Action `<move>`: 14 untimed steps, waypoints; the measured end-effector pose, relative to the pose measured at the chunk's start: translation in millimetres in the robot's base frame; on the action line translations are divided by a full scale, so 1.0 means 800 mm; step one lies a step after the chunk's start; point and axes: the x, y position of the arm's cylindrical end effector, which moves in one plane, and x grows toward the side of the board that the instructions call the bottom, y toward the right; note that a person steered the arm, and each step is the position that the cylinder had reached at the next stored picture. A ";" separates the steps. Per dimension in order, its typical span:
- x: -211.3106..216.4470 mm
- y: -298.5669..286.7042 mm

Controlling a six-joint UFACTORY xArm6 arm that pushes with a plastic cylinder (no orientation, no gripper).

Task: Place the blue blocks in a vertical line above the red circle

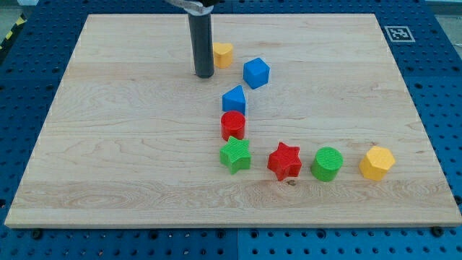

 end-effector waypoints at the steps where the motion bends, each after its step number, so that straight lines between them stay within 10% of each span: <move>1: -0.046 -0.005; 3: -0.122 0.049; 5: -0.033 0.173; 10: 0.022 0.123; 14: -0.060 0.191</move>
